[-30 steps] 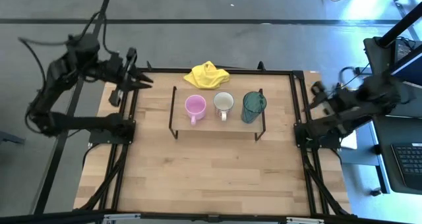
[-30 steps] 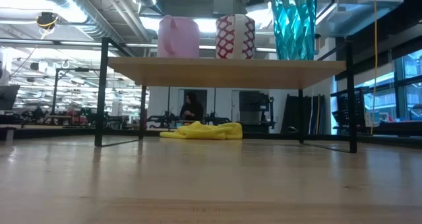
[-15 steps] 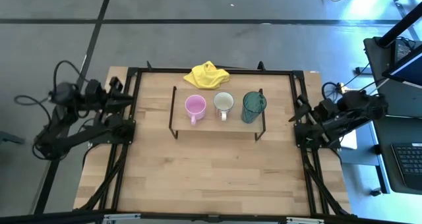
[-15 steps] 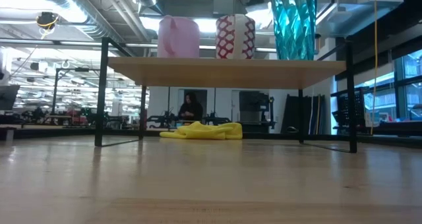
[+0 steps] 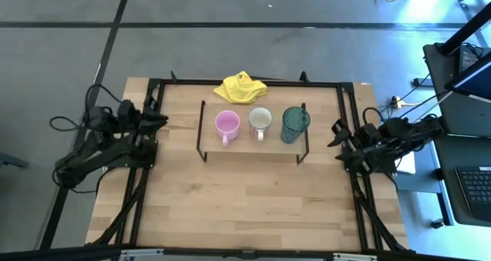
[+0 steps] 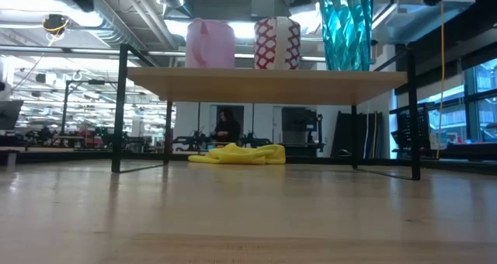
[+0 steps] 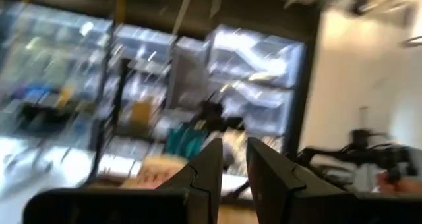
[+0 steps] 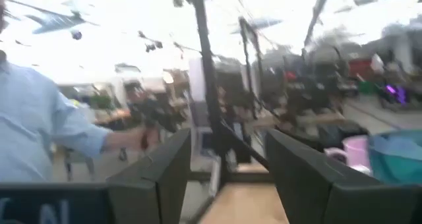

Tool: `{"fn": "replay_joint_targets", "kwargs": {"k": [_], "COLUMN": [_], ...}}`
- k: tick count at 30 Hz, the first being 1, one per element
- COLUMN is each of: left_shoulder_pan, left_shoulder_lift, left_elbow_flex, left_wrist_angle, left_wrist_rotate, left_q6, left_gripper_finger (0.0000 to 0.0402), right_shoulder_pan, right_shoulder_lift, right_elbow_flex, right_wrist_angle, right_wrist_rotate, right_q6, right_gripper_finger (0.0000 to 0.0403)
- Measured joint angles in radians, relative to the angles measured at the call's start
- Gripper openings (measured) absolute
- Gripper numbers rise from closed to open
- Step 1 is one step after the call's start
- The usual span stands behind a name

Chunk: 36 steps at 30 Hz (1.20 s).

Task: Stack small to large cups/mugs on shelf
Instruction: Return to Home Position

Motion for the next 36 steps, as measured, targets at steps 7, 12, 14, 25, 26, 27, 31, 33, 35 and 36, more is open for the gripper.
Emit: {"fn": "replay_joint_targets", "kwargs": {"k": [7, 12, 14, 25, 26, 27, 31, 33, 35, 36], "left_shoulder_pan": [-0.052, -0.125, -0.16, -0.358, -0.366, -0.372, -0.384, -0.389, -0.389, -0.389], "left_shoulder_lift": [0.0, -0.001, 0.0, -0.001, -0.001, 0.0, 0.0, 0.001, 0.001, 0.002], "left_elbow_flex": [-0.198, -0.285, -0.316, -0.378, -0.378, -0.378, -0.378, -0.378, -0.378, -0.378], "left_wrist_angle": [0.262, 0.455, 0.462, 0.311, 0.296, 0.272, 0.122, 0.066, 0.069, 0.068], "left_wrist_rotate": [0.029, 0.104, 0.109, 0.119, 0.117, 0.112, 0.101, 0.081, 0.079, 0.079], "left_q6": [-0.095, -0.122, -0.128, 0.026, 0.027, 0.027, 0.024, 0.002, 0.007, 0.012], "left_gripper_finger": [0.0064, 0.0064, 0.0064, 0.0064, 0.0064, 0.0064, 0.0064, 0.0064, 0.0064, 0.0064], "right_shoulder_pan": [0.006, 0.018, 0.022, 0.026, 0.026, 0.026, 0.026, 0.026, 0.026, 0.026], "right_shoulder_lift": [-0.093, -0.146, -0.153, -0.154, -0.154, -0.154, -0.154, -0.154, -0.154, -0.154], "right_elbow_flex": [-0.23, -0.314, -0.311, -0.314, -0.314, -0.314, -0.314, -0.314, -0.314, -0.314], "right_wrist_angle": [0.321, 0.401, 0.379, 0.309, 0.296, 0.28, 0.184, 0.141, 0.105, 0.085], "right_wrist_rotate": [-0.074, -0.125, -0.129, -0.252, -0.27, -0.286, -0.329, -0.329, -0.329, -0.329], "right_q6": [0.001, 0.053, 0.052, -0.053, -0.055, -0.057, -0.056, -0.049, -0.033, -0.027], "right_gripper_finger": [0.0197, 0.0197, 0.0197, 0.0197, 0.0197, 0.0197, 0.0197, 0.0197, 0.0197, 0.0197]}}
